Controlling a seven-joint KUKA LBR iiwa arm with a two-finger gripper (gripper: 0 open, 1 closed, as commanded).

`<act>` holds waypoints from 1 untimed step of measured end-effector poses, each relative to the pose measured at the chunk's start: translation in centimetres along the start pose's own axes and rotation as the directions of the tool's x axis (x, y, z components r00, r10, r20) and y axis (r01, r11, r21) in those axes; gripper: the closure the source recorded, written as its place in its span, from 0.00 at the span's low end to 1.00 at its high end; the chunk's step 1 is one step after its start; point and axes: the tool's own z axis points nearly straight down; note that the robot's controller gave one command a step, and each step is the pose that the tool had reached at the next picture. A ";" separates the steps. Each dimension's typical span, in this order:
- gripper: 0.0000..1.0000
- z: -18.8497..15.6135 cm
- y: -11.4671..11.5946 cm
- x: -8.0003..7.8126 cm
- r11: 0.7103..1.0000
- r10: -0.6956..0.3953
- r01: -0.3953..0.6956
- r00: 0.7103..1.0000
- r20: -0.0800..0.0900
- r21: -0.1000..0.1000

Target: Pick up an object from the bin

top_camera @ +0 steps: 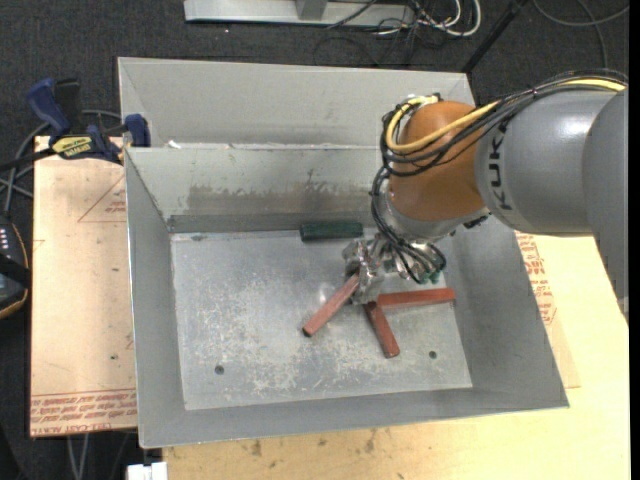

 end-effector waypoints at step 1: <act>1.00 2.1 -5.8 4.0 0.998 -0.065 0.065 0.998 -0.004 0.001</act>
Offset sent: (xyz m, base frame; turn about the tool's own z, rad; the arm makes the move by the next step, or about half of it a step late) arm -0.0295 -0.0607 -0.0210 -0.0720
